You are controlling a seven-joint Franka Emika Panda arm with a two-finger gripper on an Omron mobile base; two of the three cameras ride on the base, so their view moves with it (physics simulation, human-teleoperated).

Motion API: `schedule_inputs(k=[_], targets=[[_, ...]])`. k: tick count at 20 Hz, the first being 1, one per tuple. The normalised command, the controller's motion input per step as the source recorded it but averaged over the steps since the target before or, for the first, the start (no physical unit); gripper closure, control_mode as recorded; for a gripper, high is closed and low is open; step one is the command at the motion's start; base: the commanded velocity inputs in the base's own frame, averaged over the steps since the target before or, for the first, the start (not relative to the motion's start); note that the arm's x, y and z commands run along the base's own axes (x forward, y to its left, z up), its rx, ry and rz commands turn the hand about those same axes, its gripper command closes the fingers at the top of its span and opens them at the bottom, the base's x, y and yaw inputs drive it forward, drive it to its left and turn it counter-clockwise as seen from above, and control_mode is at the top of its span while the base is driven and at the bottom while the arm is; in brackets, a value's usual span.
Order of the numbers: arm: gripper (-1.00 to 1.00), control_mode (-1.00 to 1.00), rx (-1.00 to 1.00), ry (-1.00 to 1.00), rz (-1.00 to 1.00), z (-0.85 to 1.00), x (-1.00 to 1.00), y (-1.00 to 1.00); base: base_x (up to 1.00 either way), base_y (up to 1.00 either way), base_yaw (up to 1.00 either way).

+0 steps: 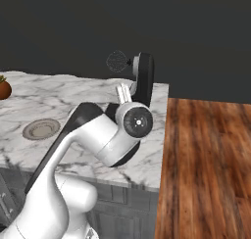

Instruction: Add butter and sugar cubes to the stand mixer bowl and then turn on the stand mixer to begin making frosting.

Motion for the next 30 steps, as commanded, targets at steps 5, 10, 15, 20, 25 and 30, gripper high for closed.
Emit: schedule_inputs(k=[5,10,15,20,25,30], targets=[[-1.0,-1.0,0.06,0.01,0.03,0.04,0.56,-0.28,0.0,0.0,0.0],[-1.0,-1.0,0.0,0.0,0.1,0.0,0.61,-0.08,0.0,0.0,0.0],[-1.0,-1.0,0.0,0.0,0.11,0.0,0.39,-0.17,0.0,0.0,0.0],[-1.0,-1.0,0.0,0.0,0.09,0.0,0.27,-0.26,0.0,0.0,0.0],[-1.0,-1.0,0.0,0.0,0.06,0.0,0.19,-0.27,0.0,0.0,0.0],[-1.0,-1.0,0.0,0.0,0.04,0.0,0.28,-0.12,0.0,0.0,0.0]])
